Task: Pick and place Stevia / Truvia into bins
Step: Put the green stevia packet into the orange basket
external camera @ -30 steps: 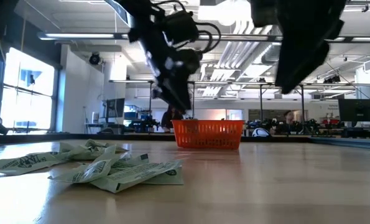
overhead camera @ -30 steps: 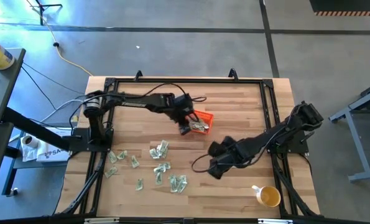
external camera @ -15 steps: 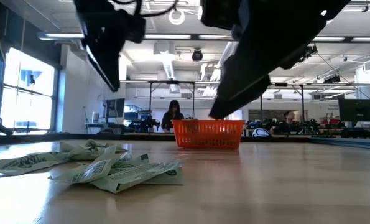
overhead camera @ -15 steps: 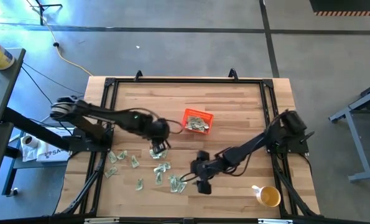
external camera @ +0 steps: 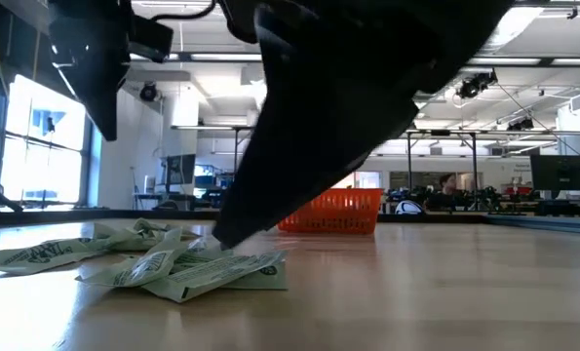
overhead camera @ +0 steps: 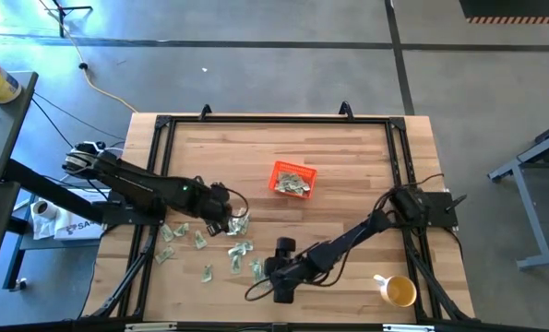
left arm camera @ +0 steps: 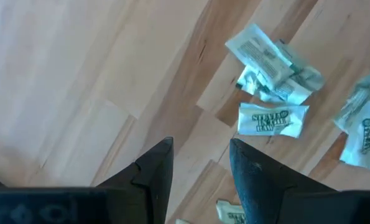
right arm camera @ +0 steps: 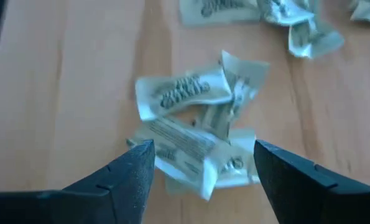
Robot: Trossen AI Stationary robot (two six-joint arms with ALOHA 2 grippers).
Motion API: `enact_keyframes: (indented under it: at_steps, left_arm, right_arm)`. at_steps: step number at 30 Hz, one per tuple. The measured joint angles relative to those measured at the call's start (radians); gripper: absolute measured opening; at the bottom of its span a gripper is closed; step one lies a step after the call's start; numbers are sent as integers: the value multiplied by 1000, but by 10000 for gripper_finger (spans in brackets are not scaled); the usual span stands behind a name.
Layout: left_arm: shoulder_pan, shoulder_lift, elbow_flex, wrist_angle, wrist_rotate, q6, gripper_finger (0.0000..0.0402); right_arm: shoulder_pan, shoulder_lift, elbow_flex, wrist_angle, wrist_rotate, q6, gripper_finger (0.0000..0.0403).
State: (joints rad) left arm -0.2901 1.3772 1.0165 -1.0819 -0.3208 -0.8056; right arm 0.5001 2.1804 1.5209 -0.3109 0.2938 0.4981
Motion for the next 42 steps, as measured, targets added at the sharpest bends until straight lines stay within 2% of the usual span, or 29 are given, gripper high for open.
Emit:
enact_keyframes:
  at_steps: [6, 16, 23, 29, 35, 40, 42]
  left_arm:
    - [-27, -5, 1, -14, -13, -14, 191]
    - [-25, -4, 0, -30, -36, 15, 191]
    - [-25, -4, 0, -35, -67, 27, 191]
    - [-25, -4, 0, -38, -68, 42, 191]
    - [-25, -4, 0, -47, -83, 41, 191]
    - [-25, -4, 0, -46, -82, 38, 191]
    - [-25, -4, 0, -46, -81, 32, 191]
  right_arm:
    - [15, 47, 54, -18, 32, 12, 235]
    - [46, 56, 53, -122, 37, 176, 171]
    - [30, 37, 58, -171, 17, 310, 85]
    - [-24, -25, 99, -294, 82, 328, 7]
    - [-107, -115, 100, -420, 163, 308, 9]
    - [-213, -220, 100, -638, 333, 369, 6]
    - [-268, -257, 102, -756, 356, 414, 3]
